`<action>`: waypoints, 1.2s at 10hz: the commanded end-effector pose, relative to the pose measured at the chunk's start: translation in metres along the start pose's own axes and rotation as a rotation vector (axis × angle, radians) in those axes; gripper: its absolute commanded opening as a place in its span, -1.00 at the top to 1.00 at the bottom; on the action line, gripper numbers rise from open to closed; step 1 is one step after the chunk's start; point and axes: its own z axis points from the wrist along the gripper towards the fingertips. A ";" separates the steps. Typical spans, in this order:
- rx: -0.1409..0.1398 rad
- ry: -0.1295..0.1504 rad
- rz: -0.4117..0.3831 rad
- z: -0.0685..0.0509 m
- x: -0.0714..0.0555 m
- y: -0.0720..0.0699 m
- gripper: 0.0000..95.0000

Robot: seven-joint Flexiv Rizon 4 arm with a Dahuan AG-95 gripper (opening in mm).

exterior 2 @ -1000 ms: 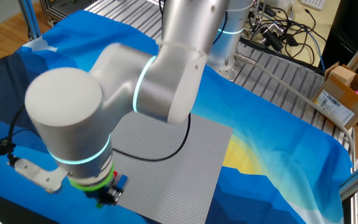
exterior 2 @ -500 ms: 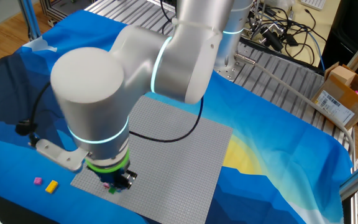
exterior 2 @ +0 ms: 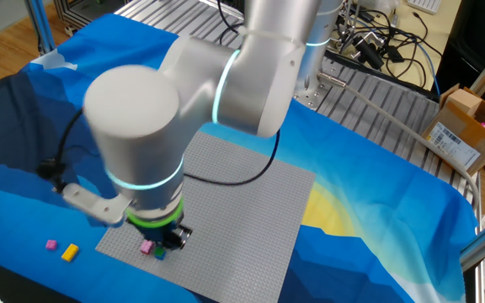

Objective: Stack small Lego blocks randomly, one at a time

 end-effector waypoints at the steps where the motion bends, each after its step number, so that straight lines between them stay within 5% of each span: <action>1: -0.005 0.015 -0.008 0.002 -0.005 0.001 1.00; 12: 0.002 0.018 -0.018 0.009 -0.002 0.002 1.00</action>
